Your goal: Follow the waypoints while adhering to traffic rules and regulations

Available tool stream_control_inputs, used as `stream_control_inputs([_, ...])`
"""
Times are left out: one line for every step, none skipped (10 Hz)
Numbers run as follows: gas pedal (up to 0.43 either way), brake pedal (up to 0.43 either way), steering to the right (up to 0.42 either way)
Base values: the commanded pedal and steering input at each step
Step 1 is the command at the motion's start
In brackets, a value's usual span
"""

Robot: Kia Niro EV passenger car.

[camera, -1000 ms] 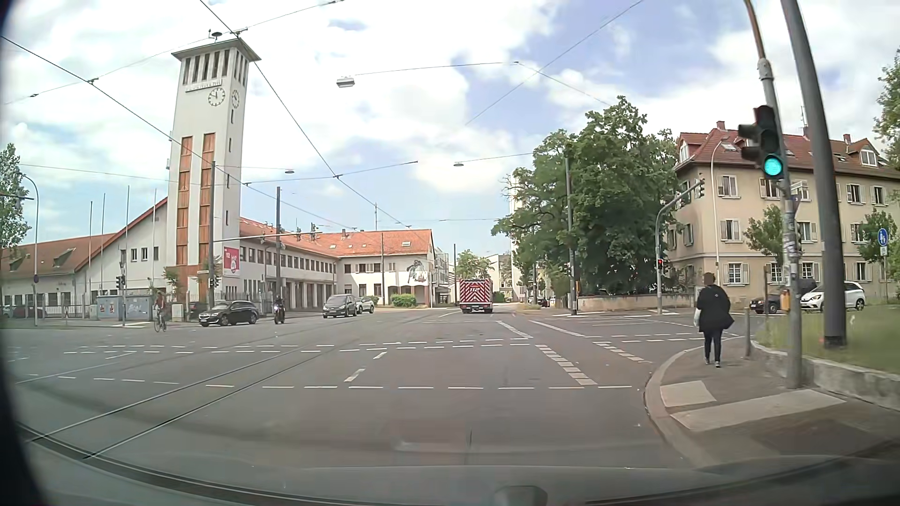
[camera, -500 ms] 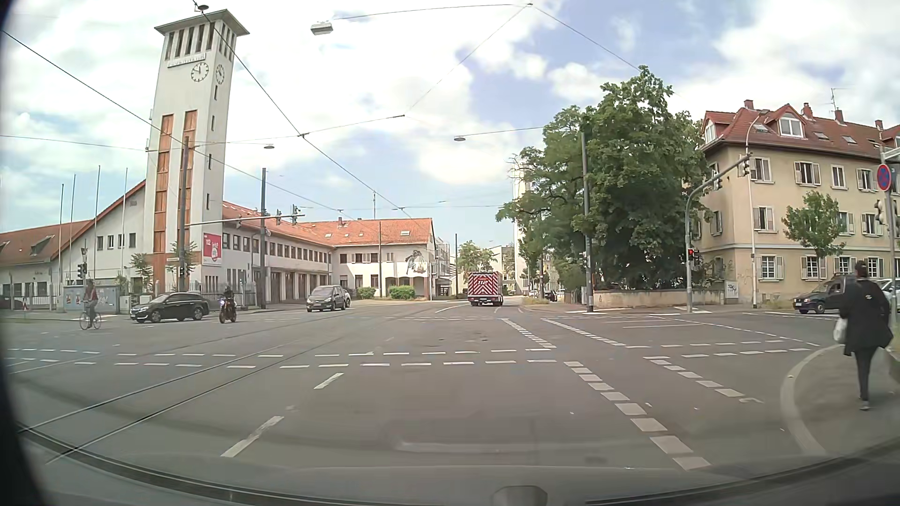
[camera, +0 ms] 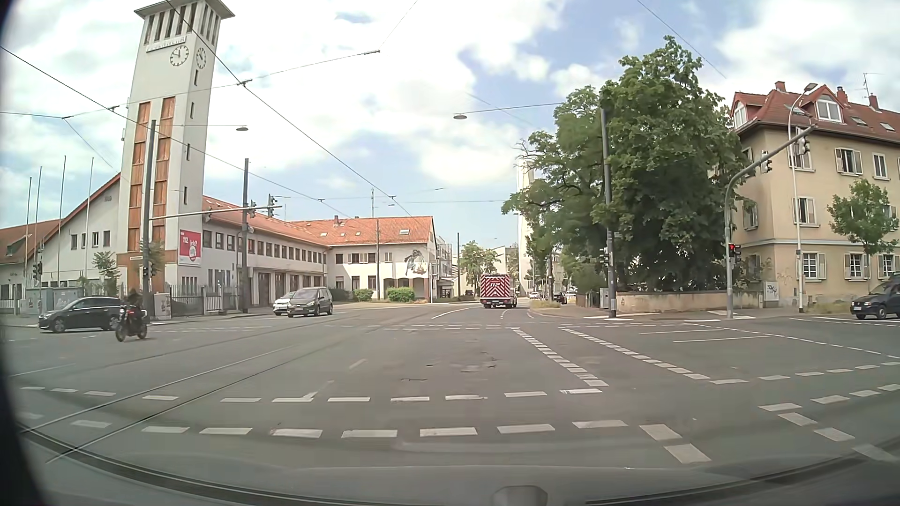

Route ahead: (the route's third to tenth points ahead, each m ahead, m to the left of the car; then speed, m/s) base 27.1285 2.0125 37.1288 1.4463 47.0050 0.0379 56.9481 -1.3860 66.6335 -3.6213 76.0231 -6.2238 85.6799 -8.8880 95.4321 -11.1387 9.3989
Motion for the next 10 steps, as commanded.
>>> stream_control_inputs([0.047,0.024,-0.005])
stream_control_inputs([0.047,0.024,-0.005])
stream_control_inputs([0.047,0.024,-0.005])
stream_control_inputs([0.047,0.024,-0.005])
stream_control_inputs([0.059,0.024,-0.005])
stream_control_inputs([0.059,0.024,-0.005])
stream_control_inputs([0.059,0.024,-0.005])
stream_control_inputs([0.059,0.024,-0.005])
stream_control_inputs([0.059,0.024,-0.004])
stream_control_inputs([0.059,0.024,-0.005])
